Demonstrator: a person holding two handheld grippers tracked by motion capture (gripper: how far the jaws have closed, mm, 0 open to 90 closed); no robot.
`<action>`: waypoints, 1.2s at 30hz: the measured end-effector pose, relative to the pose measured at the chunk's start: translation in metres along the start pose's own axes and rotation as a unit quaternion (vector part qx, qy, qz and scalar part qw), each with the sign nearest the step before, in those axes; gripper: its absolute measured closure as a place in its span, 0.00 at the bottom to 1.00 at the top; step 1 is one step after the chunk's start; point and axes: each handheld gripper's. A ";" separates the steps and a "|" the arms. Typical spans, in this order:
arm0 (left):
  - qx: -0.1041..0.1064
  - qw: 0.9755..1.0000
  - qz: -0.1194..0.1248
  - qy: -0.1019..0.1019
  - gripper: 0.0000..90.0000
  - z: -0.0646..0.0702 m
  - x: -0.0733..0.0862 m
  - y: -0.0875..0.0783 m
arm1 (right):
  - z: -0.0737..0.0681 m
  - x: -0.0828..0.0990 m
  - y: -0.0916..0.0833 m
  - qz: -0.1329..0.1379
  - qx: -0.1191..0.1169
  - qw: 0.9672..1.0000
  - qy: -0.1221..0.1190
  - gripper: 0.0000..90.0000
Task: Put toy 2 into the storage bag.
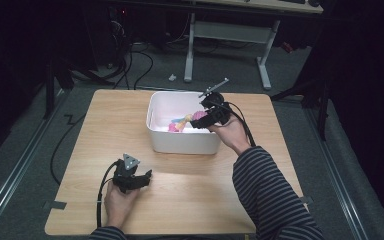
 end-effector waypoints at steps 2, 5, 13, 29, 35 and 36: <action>0.000 1.000 0.000 0.000 0.31 0.000 0.000 0.000 | 0.001 0.001 0.003 -0.003 -0.001 1.000 0.003 0.36; 0.000 1.000 0.000 0.000 0.31 0.000 0.000 0.000 | 0.003 0.003 0.007 -0.005 -0.002 1.000 0.007 0.36; 0.000 1.000 0.001 0.000 0.31 0.000 0.000 0.000 | 0.005 0.004 0.012 -0.016 -0.002 1.000 0.009 0.36; -0.001 1.000 0.000 0.000 0.31 0.000 0.000 0.000 | 0.005 0.005 0.010 -0.013 -0.009 1.000 0.016 0.32; -0.001 1.000 0.000 0.000 0.31 0.000 0.000 0.000 | 0.007 0.013 -0.002 0.012 -0.011 1.000 0.017 0.35; 0.000 1.000 0.000 0.000 0.31 0.000 0.000 0.000 | 0.008 0.016 -0.006 0.018 -0.009 1.000 0.021 0.35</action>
Point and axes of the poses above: each handheld gripper's, and its own axes: y roughly forward along the jaws, x roughly out of its underside, z roughly to its right, and after that the axes turned 9 degrees about y, right-handed
